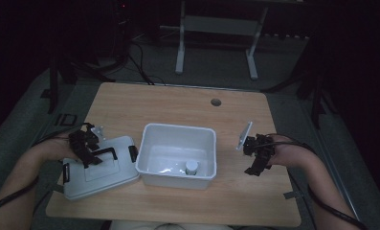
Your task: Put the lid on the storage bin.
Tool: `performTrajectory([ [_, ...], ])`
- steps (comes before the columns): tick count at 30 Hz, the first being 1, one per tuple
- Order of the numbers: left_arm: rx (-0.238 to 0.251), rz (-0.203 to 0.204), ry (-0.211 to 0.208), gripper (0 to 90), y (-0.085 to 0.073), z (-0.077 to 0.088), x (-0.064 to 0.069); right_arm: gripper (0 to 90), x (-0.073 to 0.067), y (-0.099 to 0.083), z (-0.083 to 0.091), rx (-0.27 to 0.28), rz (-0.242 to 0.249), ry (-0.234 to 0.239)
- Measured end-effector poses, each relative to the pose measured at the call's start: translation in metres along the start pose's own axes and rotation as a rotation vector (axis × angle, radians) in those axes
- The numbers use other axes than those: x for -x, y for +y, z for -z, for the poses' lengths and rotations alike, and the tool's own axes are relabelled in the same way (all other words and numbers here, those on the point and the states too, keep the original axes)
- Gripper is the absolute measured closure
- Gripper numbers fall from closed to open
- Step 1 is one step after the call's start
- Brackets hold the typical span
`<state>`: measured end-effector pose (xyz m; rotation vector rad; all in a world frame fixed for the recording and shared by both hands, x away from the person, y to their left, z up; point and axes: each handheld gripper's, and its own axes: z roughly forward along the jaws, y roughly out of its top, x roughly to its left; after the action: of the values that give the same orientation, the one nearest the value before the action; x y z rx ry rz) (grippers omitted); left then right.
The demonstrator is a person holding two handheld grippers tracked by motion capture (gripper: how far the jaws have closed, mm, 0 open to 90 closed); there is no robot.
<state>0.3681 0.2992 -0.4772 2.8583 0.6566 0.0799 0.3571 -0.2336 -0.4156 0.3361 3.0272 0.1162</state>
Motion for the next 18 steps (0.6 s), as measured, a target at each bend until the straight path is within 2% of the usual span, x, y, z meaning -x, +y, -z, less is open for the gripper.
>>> performTrajectory([
  [2,-0.005,-0.008,0.005,44.0,0.001,-0.002,0.000,15.3,0.000,-0.003,-0.006,-0.010,-0.010,0.012],
  [4,-0.011,-0.023,0.018,52.2,0.002,-0.004,-0.001,15.3,0.000,-0.005,-0.011,-0.018,-0.014,0.013],
  [5,-0.015,-0.014,0.012,54.1,0.002,-0.005,-0.001,15.4,0.001,-0.006,-0.013,-0.017,-0.016,0.019],
  [6,-0.022,-0.021,0.016,61.4,0.003,-0.005,-0.002,15.4,0.000,-0.007,-0.016,-0.019,-0.017,0.026],
  [9,-0.029,-0.024,-0.001,69.4,0.003,-0.007,-0.003,15.4,0.000,-0.009,-0.021,-0.027,-0.021,0.037],
  [11,-0.026,-0.018,-0.031,77.0,0.004,-0.006,-0.003,15.4,-0.001,-0.011,-0.025,-0.023,-0.026,0.044],
  [12,-0.030,-0.028,-0.033,79.9,0.005,-0.006,-0.002,15.3,-0.002,-0.012,-0.027,-0.019,-0.028,0.048],
  [16,-0.030,-0.031,-0.080,83.0,0.007,-0.004,0.000,15.3,-0.004,-0.018,-0.037,-0.012,-0.036,0.053],
  [18,-0.028,-0.039,-0.072,83.3,0.007,-0.003,0.001,15.3,-0.004,-0.021,-0.041,-0.009,-0.040,0.051],
])
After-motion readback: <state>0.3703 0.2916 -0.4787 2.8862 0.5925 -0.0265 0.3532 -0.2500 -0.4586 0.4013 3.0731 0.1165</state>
